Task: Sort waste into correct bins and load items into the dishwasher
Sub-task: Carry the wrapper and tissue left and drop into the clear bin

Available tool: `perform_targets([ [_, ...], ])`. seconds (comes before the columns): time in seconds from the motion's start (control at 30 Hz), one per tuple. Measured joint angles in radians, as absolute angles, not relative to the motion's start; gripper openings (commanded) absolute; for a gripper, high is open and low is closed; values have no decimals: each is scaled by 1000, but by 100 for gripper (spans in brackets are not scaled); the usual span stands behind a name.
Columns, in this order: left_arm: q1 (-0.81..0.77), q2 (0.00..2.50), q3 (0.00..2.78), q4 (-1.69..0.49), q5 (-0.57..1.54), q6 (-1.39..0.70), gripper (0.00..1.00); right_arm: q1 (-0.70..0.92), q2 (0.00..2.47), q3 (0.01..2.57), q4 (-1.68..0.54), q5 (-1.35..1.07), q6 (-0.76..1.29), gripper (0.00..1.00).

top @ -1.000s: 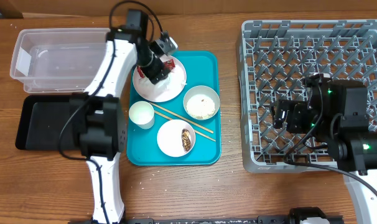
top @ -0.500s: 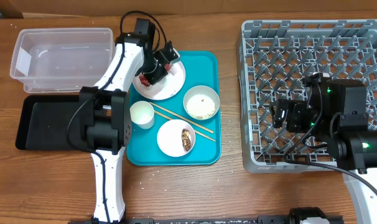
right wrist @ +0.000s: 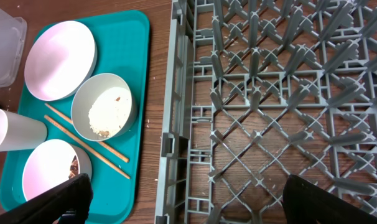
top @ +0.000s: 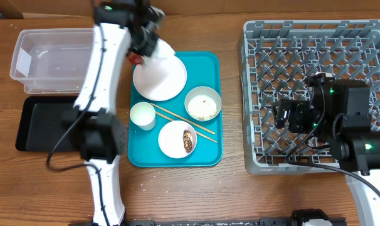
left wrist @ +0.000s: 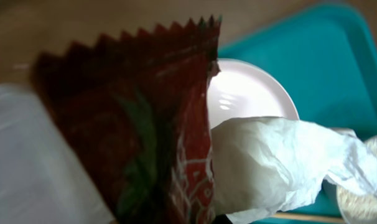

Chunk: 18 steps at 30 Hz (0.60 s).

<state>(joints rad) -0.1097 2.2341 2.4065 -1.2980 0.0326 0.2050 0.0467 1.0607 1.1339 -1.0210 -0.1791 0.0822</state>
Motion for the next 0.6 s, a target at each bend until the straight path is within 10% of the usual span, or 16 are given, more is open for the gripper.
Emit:
perform_targets([
  [0.23,131,2164,2431,-1234,-42,51,5,47,1061,1134,-1030,-179,82,100],
  [0.37,229,2260,2420,-1175,-40,17,61,47,1061,1134,-1040,-179,82,100],
  [0.47,248,2352,2409,-1150,-29,4,74,47,1061,1134,-1040,-179,82,100],
  [0.53,249,2402,2399,-1151,-9,1,100,47,1061,1134,-1040,-179,82,100],
  [0.6,249,2438,2385,-1156,19,-3,100,47,1061,1134,-1040,-179,82,100],
])
